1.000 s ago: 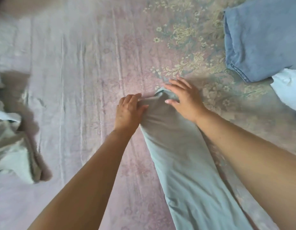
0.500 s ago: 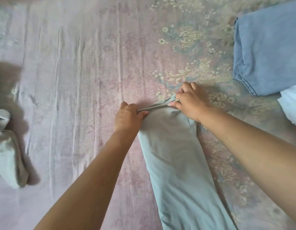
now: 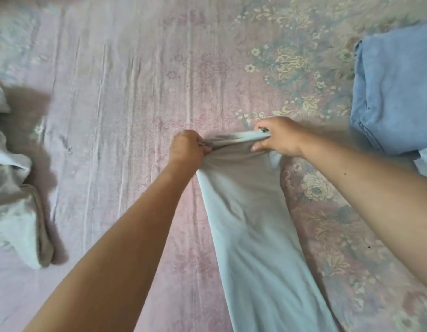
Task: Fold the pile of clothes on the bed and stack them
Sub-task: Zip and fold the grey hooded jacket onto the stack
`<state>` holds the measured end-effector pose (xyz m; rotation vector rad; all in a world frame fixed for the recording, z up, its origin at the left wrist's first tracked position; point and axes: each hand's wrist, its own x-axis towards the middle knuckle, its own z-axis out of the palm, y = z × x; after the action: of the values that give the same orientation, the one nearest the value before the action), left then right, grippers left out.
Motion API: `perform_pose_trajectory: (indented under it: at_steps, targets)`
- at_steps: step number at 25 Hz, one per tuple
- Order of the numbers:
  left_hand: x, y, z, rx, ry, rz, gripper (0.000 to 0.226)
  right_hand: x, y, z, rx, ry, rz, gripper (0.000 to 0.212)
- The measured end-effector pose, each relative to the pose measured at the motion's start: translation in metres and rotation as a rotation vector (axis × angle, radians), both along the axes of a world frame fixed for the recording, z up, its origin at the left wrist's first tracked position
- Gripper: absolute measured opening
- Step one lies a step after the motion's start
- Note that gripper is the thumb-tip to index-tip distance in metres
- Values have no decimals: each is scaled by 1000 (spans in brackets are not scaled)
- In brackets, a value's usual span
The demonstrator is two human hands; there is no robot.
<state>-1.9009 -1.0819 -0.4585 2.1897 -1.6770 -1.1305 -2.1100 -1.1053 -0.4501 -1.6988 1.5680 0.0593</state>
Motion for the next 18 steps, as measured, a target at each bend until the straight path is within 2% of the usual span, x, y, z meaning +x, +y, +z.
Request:
perform_pose_trajectory:
  at_steps: [1,5,8,11,14,16,18]
  targets:
    - [6,-16,0,-77,-8,7,17,4,-13,2,-30,-37,-57,28]
    - [23,-70,10,-242,-44,-75,17,18,-56,8,-181,-84,-139,35]
    - [18,-63,28,-296,94,-86,13,8,-55,17,-274,-114,-147,25]
    - [18,-16,45,-342,222,-149,13,-7,-17,27,-424,43,91,29]
    - [18,48,46,-514,192,-412,24,-23,37,25,-687,113,427,40]
    - [18,88,34,-629,131,-532,26,-30,72,18,-726,135,553,48]
    - [20,122,15,-709,96,-630,24,-33,102,8,-697,118,644,47]
